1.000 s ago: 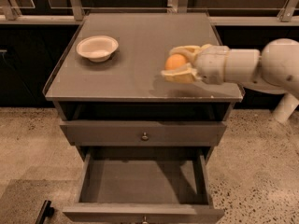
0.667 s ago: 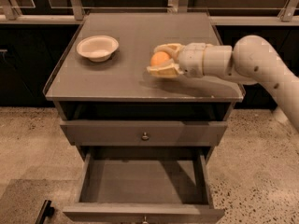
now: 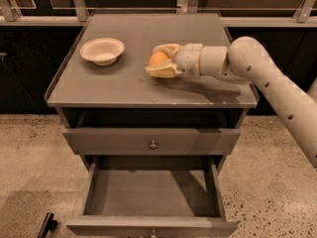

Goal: Pick orange from middle drawer and place on counter

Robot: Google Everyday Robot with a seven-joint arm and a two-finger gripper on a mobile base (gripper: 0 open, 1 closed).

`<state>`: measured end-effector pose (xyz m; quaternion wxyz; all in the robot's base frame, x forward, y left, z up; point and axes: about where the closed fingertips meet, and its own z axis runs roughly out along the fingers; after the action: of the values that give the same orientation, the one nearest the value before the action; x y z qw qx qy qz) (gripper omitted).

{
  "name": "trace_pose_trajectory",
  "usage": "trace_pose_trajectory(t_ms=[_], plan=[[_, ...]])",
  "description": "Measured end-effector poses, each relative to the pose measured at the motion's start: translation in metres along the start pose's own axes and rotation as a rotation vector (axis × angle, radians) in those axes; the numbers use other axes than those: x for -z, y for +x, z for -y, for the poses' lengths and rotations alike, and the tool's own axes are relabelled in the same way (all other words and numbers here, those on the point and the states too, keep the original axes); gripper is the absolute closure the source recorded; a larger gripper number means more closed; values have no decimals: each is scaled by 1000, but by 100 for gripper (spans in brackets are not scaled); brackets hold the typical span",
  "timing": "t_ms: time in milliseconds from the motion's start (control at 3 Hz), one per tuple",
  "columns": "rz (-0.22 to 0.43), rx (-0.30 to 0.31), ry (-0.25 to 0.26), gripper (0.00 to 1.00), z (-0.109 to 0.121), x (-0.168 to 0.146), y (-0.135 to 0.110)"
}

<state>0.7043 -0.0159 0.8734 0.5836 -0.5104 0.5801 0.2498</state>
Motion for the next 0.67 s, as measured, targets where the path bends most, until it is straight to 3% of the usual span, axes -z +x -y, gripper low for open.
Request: trace_pose_trajectory(t_ms=[667], plan=[[0,0,0,35,0,0,0]])
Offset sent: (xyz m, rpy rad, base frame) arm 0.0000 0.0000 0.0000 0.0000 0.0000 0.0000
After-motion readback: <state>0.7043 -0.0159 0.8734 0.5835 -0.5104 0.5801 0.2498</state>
